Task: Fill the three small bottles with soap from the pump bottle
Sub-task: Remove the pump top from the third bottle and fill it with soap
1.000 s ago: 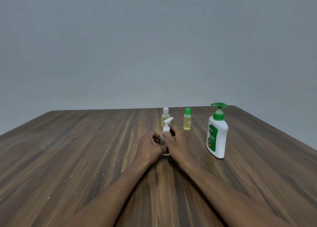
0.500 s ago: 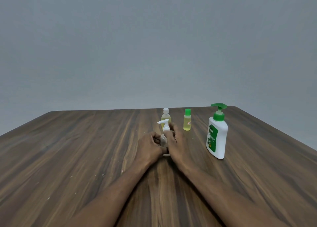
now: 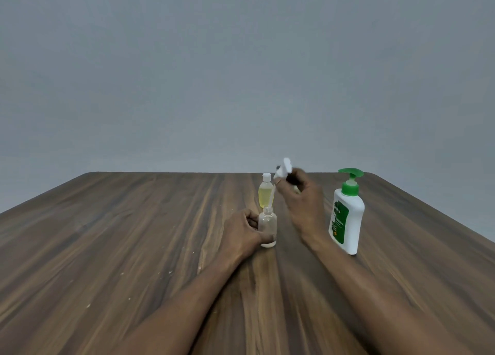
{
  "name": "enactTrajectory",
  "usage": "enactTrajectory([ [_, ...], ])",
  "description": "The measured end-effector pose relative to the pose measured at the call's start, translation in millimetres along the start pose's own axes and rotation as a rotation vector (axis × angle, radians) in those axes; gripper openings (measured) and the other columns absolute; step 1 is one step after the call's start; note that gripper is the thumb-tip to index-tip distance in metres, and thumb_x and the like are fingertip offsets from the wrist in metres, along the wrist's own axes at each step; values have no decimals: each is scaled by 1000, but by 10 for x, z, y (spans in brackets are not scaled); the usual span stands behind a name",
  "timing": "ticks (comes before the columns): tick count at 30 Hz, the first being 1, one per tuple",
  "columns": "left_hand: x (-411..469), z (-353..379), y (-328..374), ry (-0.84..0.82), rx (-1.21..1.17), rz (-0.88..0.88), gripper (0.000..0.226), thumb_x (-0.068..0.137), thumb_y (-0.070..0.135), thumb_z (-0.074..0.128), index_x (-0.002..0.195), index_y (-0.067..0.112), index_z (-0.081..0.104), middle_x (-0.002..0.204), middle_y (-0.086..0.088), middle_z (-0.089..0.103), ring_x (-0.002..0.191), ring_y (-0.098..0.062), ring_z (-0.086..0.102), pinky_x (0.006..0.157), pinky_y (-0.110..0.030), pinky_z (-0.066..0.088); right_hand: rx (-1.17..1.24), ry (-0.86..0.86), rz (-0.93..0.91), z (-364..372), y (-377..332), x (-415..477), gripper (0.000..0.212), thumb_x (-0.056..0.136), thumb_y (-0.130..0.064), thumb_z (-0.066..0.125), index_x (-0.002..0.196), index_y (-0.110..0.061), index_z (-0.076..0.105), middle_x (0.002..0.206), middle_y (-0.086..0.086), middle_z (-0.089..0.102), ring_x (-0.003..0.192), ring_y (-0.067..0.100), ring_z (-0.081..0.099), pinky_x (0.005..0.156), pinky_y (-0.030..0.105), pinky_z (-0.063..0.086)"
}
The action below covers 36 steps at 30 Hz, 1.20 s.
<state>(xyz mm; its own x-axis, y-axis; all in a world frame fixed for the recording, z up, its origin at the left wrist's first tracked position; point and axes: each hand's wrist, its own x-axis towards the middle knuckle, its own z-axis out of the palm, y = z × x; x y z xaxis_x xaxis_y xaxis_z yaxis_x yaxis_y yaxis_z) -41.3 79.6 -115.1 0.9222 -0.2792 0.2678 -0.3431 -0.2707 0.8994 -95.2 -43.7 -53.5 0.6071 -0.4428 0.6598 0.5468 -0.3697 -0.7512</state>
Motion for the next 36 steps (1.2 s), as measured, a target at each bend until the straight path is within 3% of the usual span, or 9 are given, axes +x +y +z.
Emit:
enactTrajectory([
  [4,-7,-3,-4,-8,0,9,39,53,17,89,85,12,68,80,-4,75,72,-20,71,72,-45,60,12,53,-84,-97,-213,316,19,87,-12,72,106,-12,71,93,-6,73,86,3,66,77,20,52],
  [7,-3,-13,-15,-4,7,12,38,53,18,89,84,14,68,80,-2,75,74,-21,73,71,-44,61,-279,6,-151,-142,-166,563,21,82,-12,74,101,-12,65,87,-6,68,78,8,63,72,15,49],
  [11,-6,-25,-12,-6,14,15,41,50,23,88,85,15,68,79,0,75,74,-20,73,71,-45,61,-832,-384,-133,-153,137,630,13,82,-20,65,92,-15,59,84,1,62,77,22,57,69,35,48],
  [13,-6,-25,-10,-7,13,12,40,51,20,89,85,14,68,79,-2,75,75,-23,72,71,-46,61,-1072,-564,-94,-161,347,533,11,84,-27,55,92,-20,55,86,0,60,77,24,55,63,34,43],
  [19,4,-37,-2,-23,13,18,45,47,22,87,87,14,68,81,-5,74,74,-25,72,71,-48,60,-1225,-812,-57,-156,770,396,18,87,-21,58,77,-24,43,93,2,61,90,27,61,67,34,46],
  [23,8,-38,-13,-26,10,21,46,48,21,89,89,14,69,83,-5,75,76,-25,72,72,-47,61,-1186,-802,-50,-171,791,386,28,87,-19,61,70,-27,41,87,-1,58,91,27,61,68,36,47],
  [25,1,-44,-11,-32,14,29,44,53,17,91,91,14,68,85,-4,74,77,-24,72,72,-42,61,-1165,-793,-46,-183,755,374,7,87,-18,61,84,-21,55,98,2,65,97,27,62,75,37,51],
  [30,-20,-47,0,-32,2,38,41,58,13,91,92,15,67,85,-2,72,72,-14,66,70,-37,58,-1121,-715,-90,-250,627,299,38,86,-18,64,123,-15,58,116,7,64,109,28,58,84,39,50],
  [36,-27,-44,7,8,-59,65,33,63,10,86,90,17,68,82,0,73,70,-10,66,68,-31,57,-879,-277,-340,-473,244,62,27,85,-24,58,109,-14,68,100,2,66,88,30,62,75,41,50],
])
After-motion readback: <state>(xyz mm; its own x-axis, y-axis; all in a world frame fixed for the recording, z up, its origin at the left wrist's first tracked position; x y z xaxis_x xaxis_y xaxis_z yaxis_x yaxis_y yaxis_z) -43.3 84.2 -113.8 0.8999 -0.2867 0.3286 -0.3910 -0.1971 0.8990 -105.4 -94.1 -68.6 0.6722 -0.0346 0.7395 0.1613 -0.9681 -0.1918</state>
